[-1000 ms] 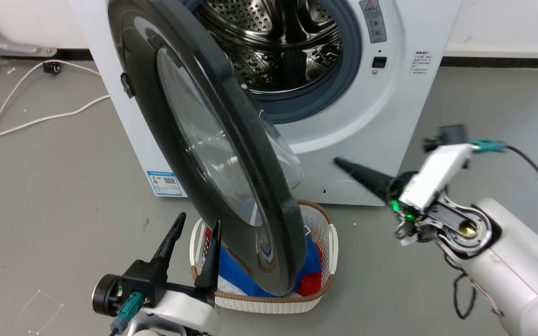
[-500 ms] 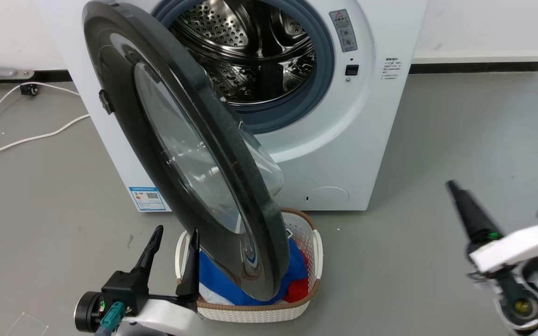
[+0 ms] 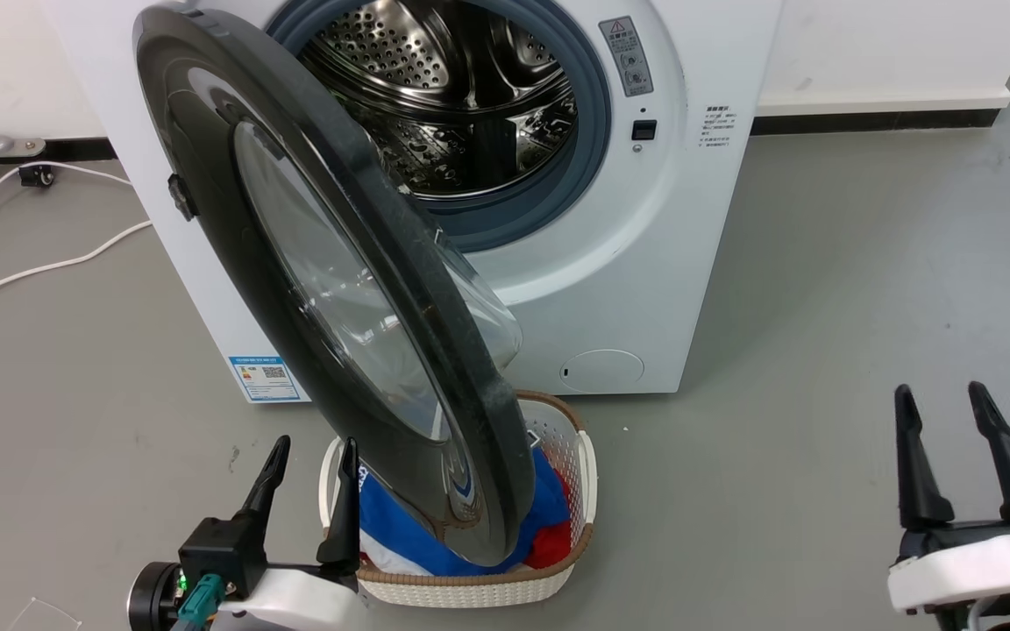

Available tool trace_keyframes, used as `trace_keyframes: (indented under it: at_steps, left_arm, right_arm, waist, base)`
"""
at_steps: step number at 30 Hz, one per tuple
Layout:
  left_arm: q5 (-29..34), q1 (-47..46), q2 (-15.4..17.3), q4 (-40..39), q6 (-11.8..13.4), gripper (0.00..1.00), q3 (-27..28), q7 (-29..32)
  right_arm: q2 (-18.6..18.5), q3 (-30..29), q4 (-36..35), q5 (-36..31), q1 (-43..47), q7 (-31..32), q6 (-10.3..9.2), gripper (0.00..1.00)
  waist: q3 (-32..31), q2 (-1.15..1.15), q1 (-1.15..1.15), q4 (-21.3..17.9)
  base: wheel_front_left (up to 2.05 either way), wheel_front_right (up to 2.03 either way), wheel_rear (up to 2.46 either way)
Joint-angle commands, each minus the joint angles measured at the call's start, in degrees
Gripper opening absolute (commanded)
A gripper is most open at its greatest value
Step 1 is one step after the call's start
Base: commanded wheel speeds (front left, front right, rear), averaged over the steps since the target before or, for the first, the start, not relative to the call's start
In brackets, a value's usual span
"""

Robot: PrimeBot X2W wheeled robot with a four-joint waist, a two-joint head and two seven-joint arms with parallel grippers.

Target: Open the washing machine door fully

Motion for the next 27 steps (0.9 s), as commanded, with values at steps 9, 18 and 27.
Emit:
trace_keyframes:
  at_steps: [9,18,27]
  left_arm:
    - [0.8,-0.9,-0.1,0.7,0.1,1.0,0.1,-0.1]
    - [1.5,-1.0,-0.1,1.2,0.0,1.0,0.1,-0.1]
    - [1.5,-1.0,-0.1,1.7,-0.3,1.0,0.1,-0.1]
  right_arm:
    - [5.7,0.8,-6.9,-9.1,6.2,4.8,-0.03,1.0]
    - [6.6,1.2,-4.7,-8.8,5.6,5.2,-0.03,1.0]
    - [6.6,1.1,-5.0,-8.5,4.8,5.8,-0.03,1.0]
  waist:
    - [-0.2,0.0,0.0,0.8]
    - [-0.2,0.0,0.0,0.9]
    - [0.0,0.0,0.0,1.0]
  base:
    - [0.0,0.0,0.0]
    - [0.0,0.0,0.0]
    - [0.0,0.0,0.0]
